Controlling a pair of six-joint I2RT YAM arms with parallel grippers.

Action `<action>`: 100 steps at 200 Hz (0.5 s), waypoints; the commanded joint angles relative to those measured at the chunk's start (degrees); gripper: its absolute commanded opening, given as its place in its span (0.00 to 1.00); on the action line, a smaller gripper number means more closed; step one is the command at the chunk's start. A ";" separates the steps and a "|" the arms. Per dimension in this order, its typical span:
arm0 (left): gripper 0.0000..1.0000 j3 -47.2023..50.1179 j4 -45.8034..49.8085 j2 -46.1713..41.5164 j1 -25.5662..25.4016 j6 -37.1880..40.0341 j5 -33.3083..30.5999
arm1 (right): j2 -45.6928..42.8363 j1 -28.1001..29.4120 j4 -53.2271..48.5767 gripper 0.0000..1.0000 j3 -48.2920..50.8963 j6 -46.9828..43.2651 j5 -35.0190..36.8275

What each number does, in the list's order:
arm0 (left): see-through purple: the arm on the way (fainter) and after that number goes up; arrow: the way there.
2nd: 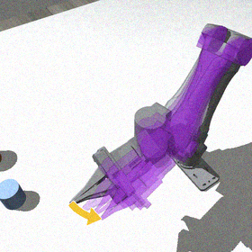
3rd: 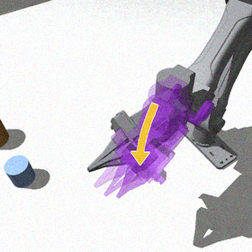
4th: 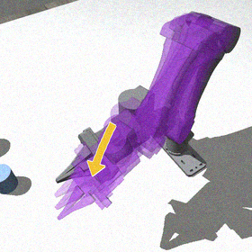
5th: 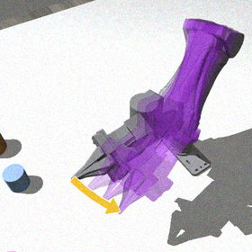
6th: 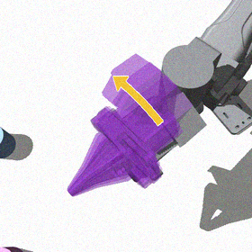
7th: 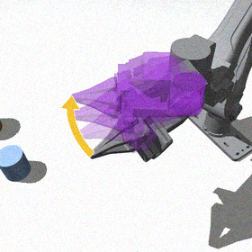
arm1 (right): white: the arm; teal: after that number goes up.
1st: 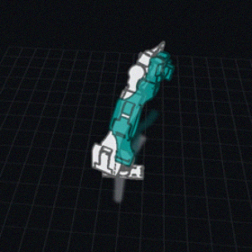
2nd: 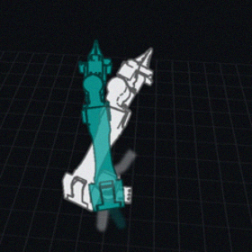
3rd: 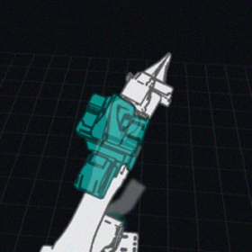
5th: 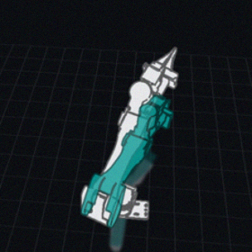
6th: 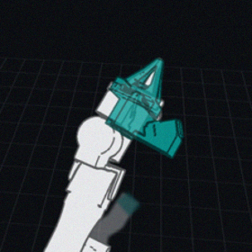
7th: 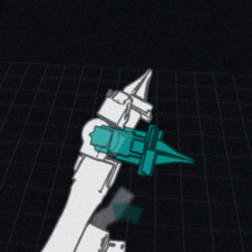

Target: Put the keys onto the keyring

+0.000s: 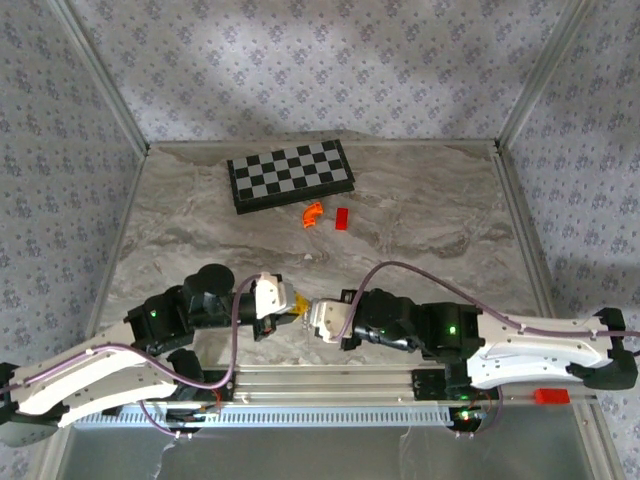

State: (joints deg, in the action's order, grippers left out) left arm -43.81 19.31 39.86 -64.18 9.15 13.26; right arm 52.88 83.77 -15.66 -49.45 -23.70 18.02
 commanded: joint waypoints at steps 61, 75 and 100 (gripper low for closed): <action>0.00 0.30 -9.34 -1.45 -0.33 -1.94 0.02 | -2.84 2.36 6.19 0.00 3.51 -3.54 2.91; 0.00 0.65 -9.98 -1.67 -0.33 -2.06 0.02 | -3.30 2.36 6.40 0.00 3.83 -3.45 3.07; 0.00 1.26 -11.22 -2.15 -0.33 -2.31 -0.16 | -4.15 2.53 6.92 0.00 4.31 -3.28 3.34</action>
State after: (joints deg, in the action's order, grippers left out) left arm -42.83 14.44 38.72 -64.20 7.81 13.28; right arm 49.93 85.45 -10.15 -46.26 -26.48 21.41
